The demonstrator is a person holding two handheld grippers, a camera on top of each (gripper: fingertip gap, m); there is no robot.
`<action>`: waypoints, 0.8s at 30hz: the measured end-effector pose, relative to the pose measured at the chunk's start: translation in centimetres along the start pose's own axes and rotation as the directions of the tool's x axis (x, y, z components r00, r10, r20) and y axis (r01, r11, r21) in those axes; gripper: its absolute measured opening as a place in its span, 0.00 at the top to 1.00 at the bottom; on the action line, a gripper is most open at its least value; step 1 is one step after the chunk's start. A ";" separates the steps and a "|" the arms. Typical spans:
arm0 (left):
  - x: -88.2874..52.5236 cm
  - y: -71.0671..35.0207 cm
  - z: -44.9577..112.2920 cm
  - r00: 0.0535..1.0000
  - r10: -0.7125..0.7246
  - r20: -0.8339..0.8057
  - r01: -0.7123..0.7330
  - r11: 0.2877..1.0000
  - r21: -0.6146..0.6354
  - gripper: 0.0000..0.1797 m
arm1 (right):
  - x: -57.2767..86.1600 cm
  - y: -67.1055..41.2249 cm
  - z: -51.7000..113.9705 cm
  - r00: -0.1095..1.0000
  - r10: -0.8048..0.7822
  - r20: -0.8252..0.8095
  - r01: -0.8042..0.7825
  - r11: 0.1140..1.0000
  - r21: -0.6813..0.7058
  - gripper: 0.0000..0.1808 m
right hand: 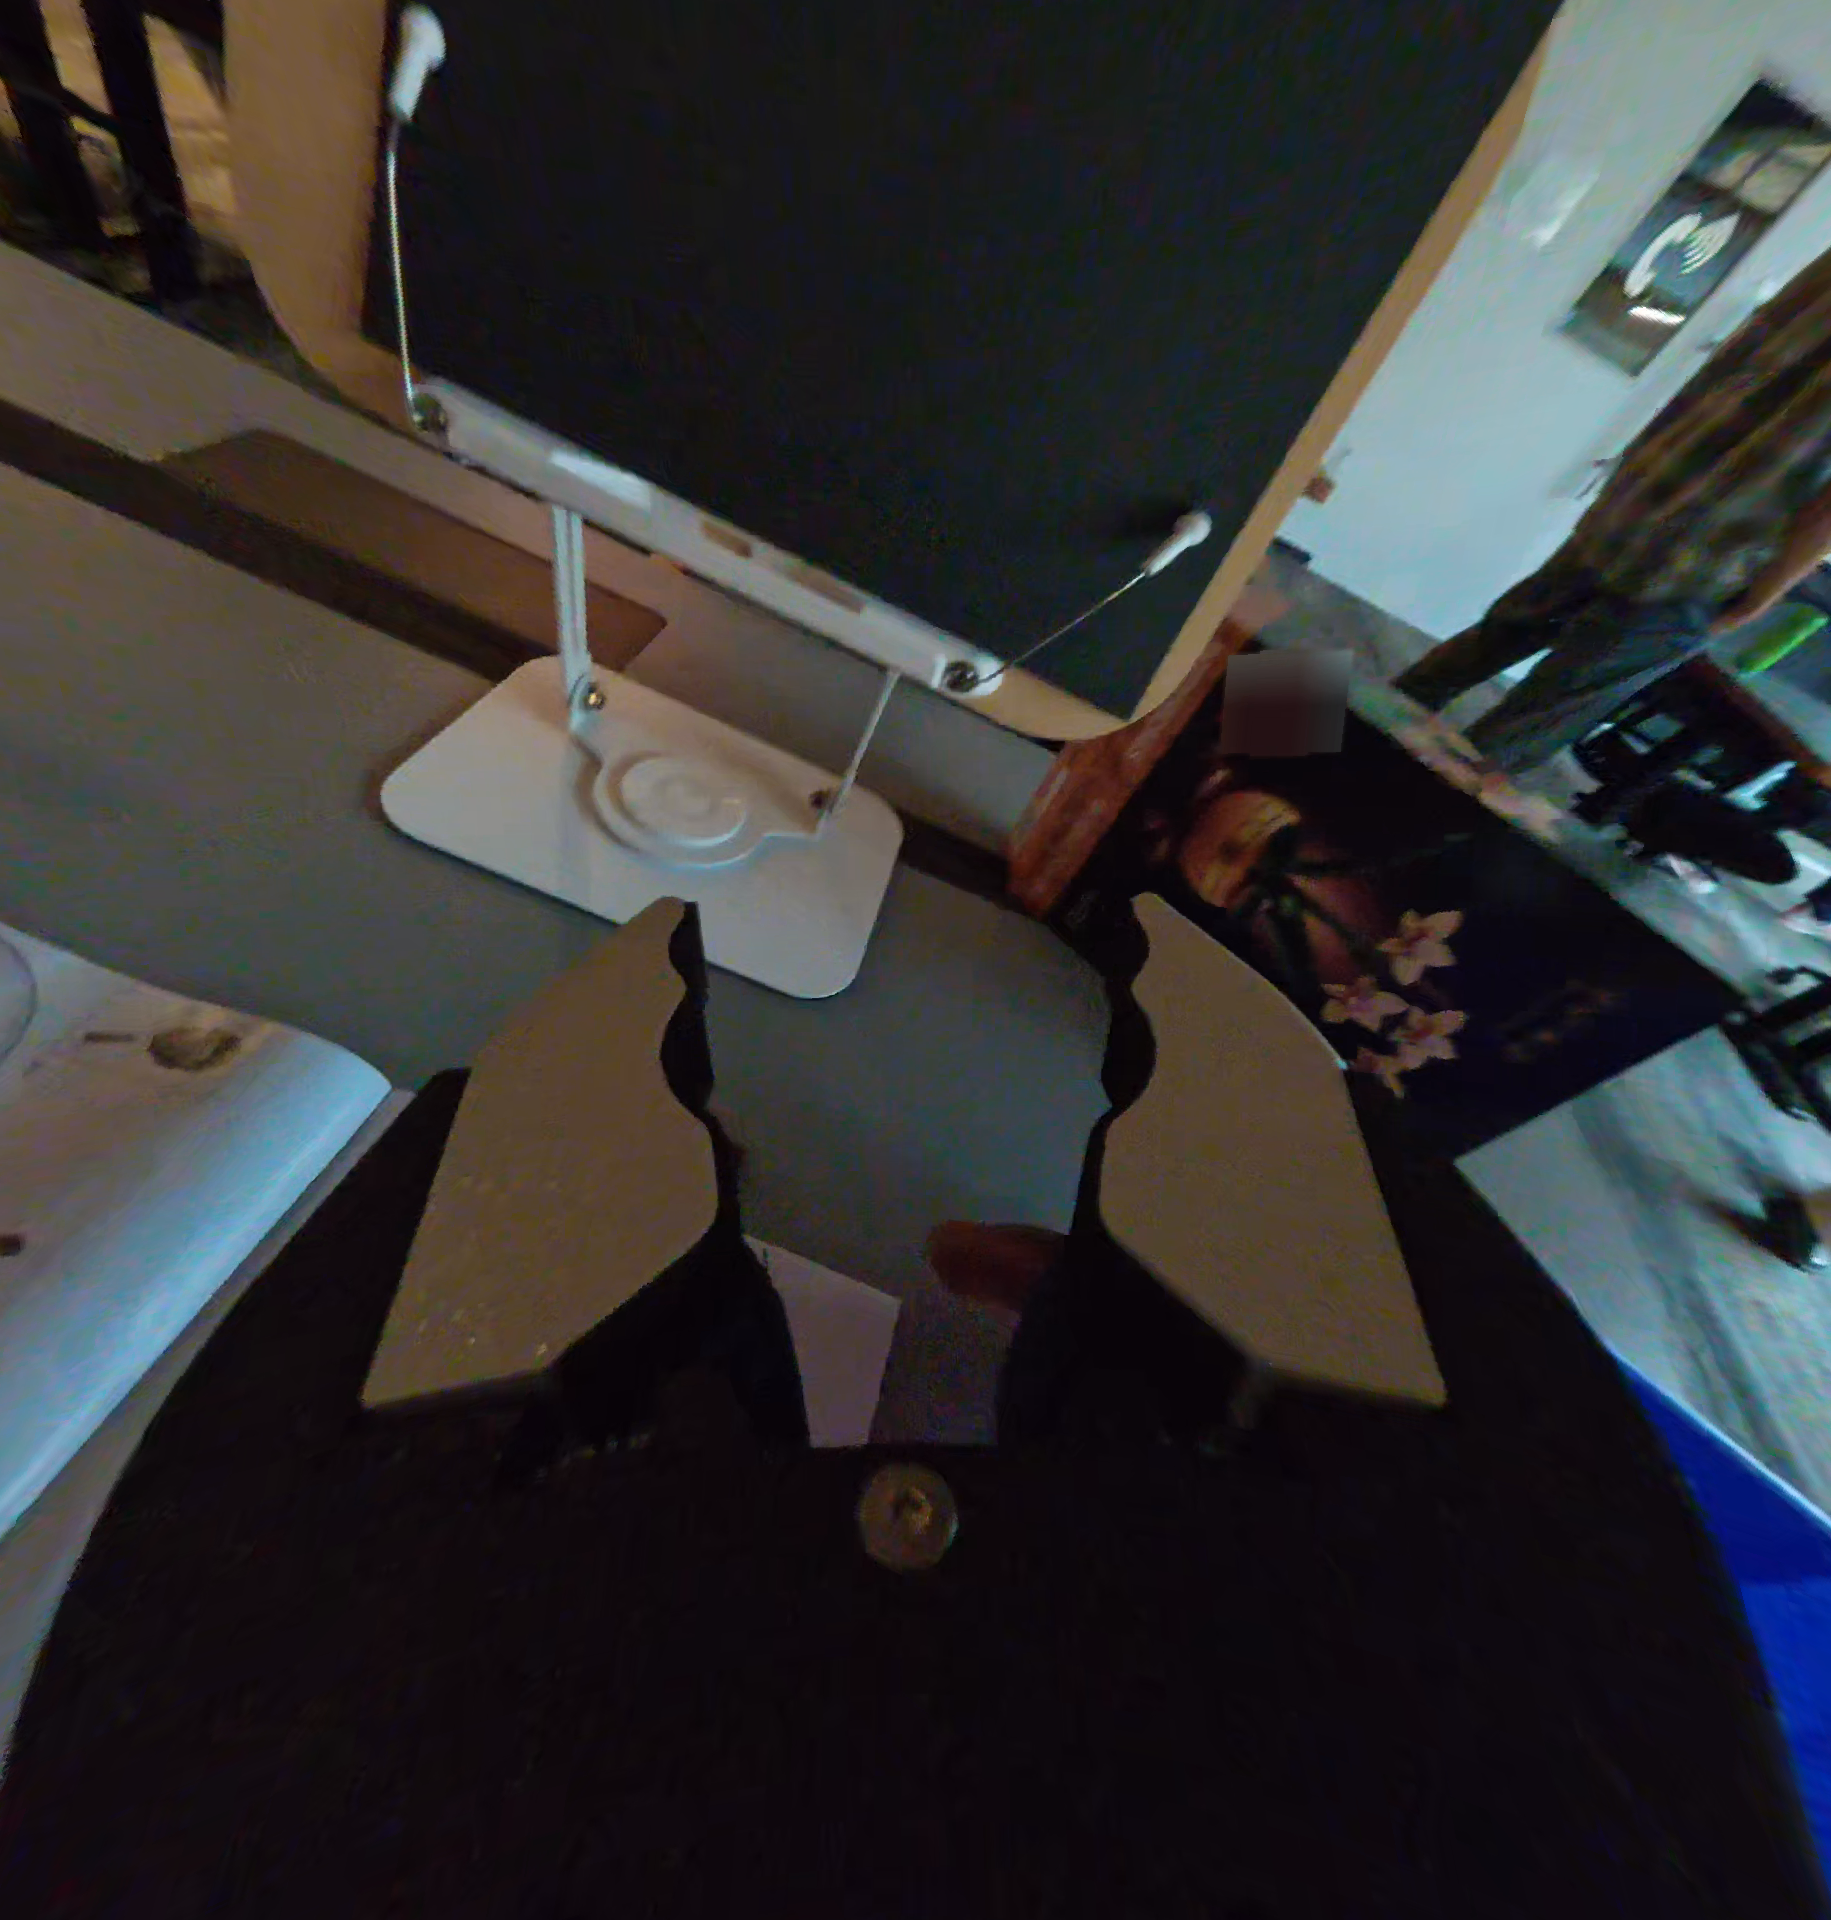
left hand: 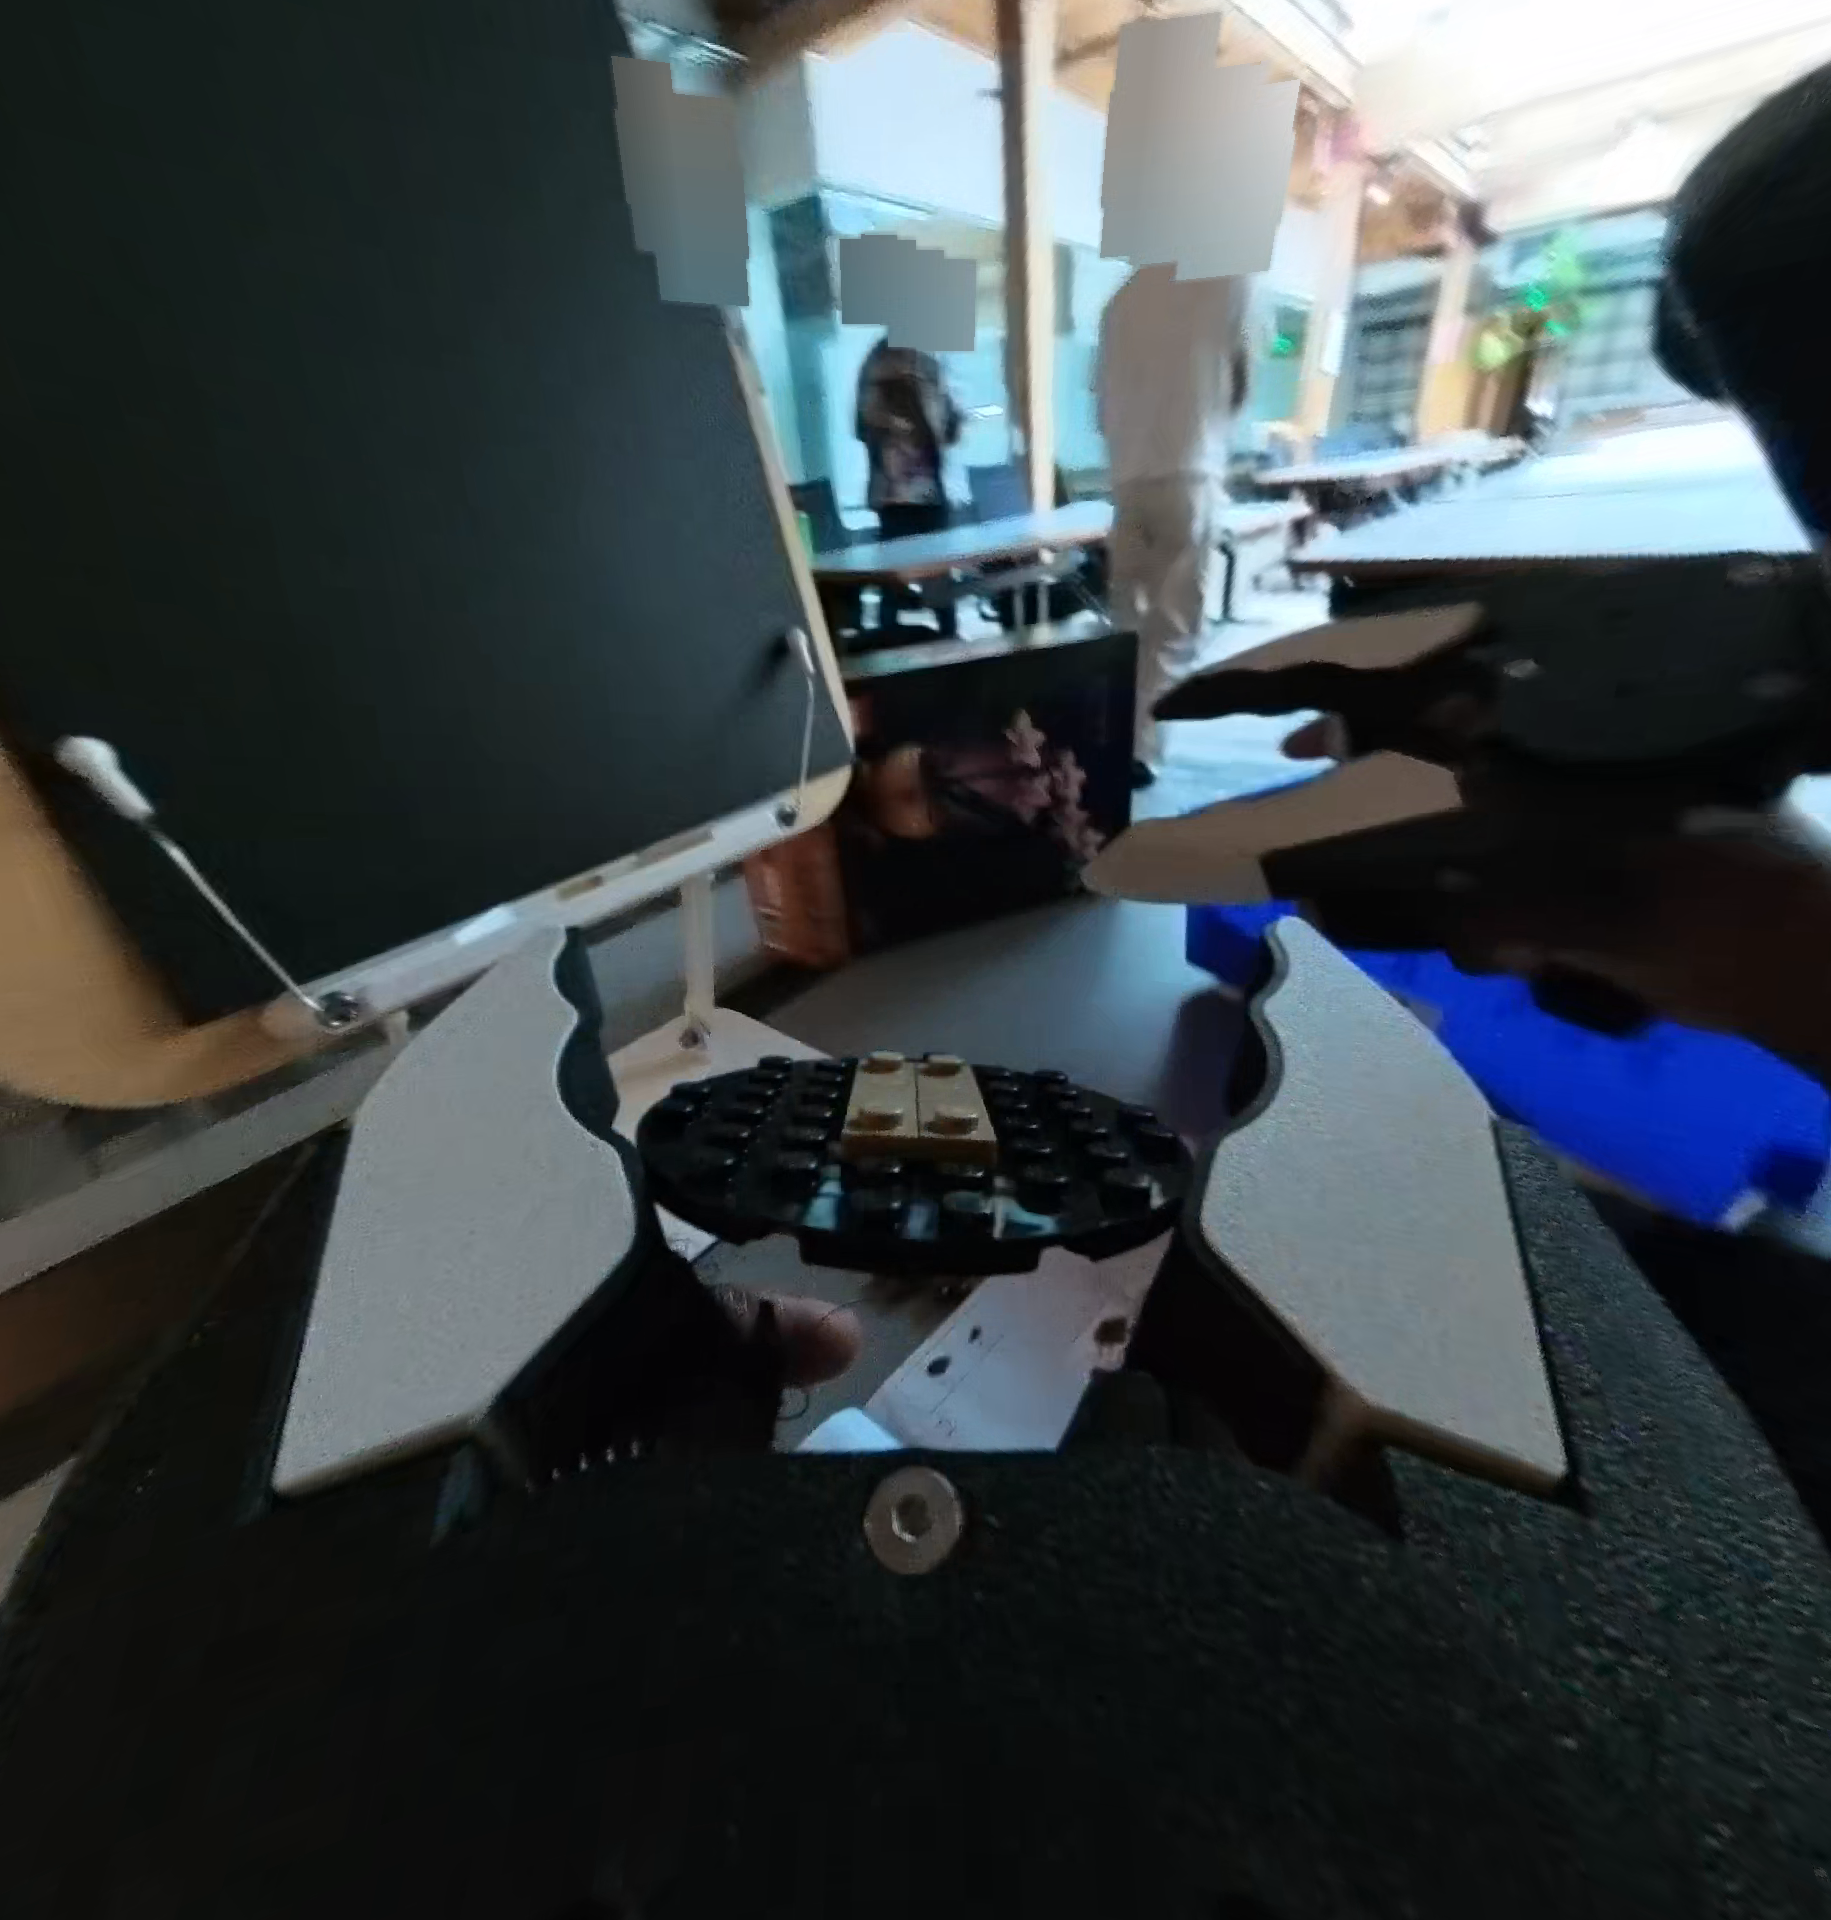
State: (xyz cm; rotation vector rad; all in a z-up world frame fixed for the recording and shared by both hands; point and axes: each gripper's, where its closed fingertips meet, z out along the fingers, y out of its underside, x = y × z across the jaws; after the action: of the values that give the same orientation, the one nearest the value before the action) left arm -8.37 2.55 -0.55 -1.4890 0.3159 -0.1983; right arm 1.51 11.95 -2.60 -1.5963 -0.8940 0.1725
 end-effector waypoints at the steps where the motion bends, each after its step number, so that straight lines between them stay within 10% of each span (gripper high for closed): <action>1: -0.2 -0.1 -0.1 0.999 -0.011 0.037 0.011 1.000 -0.002 0.36 | 0.4 -0.2 -0.4 1.000 -0.007 -0.021 0.007 1.000 -0.004 0.59; 24: -8.1 11.5 1.4 0.900 0.080 0.430 0.028 0.971 -0.238 0.36 | -1.7 8.3 4.9 0.996 0.084 -0.026 -0.084 0.996 0.011 0.58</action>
State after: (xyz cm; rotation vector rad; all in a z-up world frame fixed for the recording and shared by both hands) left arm -16.30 7.39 -11.26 -1.7182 -0.0069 0.2062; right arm 1.25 15.02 -11.90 -1.6245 -0.8046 0.2142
